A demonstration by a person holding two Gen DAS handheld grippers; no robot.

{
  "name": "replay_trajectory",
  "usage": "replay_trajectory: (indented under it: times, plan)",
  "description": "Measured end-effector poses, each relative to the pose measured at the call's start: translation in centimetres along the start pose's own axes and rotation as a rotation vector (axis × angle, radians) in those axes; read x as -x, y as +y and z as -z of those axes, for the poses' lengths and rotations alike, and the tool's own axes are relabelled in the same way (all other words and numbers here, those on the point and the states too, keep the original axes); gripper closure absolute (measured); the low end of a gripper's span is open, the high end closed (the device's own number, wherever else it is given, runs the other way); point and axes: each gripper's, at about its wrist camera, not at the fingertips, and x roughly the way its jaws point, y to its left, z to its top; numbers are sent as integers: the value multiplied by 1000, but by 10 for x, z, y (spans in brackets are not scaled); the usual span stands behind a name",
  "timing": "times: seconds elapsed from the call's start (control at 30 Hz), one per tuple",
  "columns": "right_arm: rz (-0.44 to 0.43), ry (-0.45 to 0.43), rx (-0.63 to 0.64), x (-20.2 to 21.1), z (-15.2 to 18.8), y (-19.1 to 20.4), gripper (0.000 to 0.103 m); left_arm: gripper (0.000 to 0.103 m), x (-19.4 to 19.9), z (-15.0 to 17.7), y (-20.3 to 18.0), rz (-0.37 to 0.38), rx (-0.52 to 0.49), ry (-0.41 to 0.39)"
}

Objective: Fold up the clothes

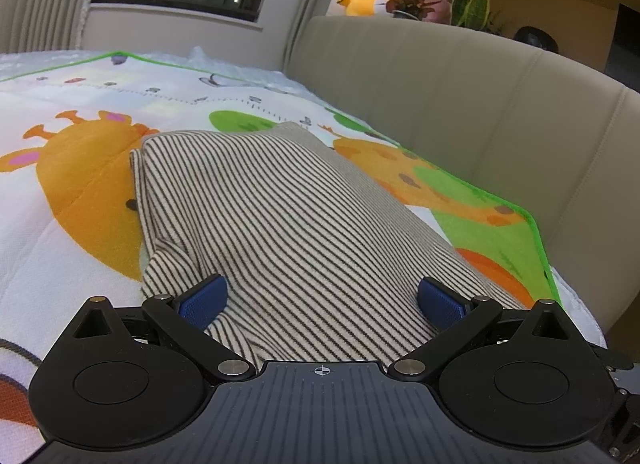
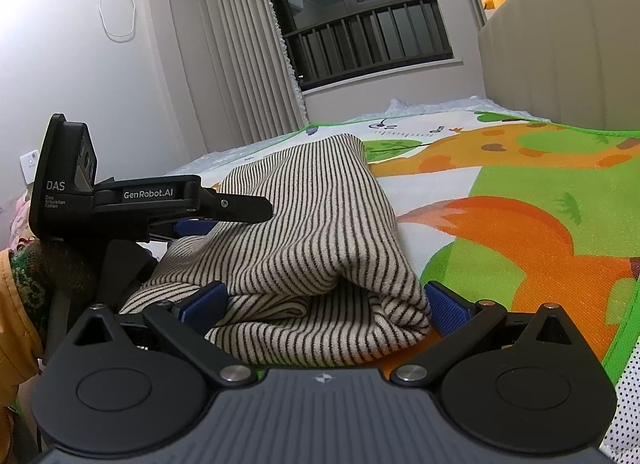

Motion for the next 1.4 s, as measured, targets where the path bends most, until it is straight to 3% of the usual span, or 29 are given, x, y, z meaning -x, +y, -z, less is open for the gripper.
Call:
replay_trajectory:
  times: [0.33, 0.6, 0.77, 0.9, 1.4]
  plan:
    - [-40, 133, -45, -3, -22, -10, 0, 0, 2, 0, 4, 16, 19, -7]
    - [42, 143, -19, 6, -17, 7, 0, 0, 5, 1, 10, 41, 49, -24]
    - [84, 212, 107, -1, -17, 20, 0, 0, 6, 1, 16, 72, 88, -38]
    - [115, 218, 128, -3, -16, 26, 0, 0, 7, 1, 21, 93, 114, -46]
    - [106, 234, 95, -4, -20, 22, 0, 0, 6, 1, 27, 119, 149, -56]
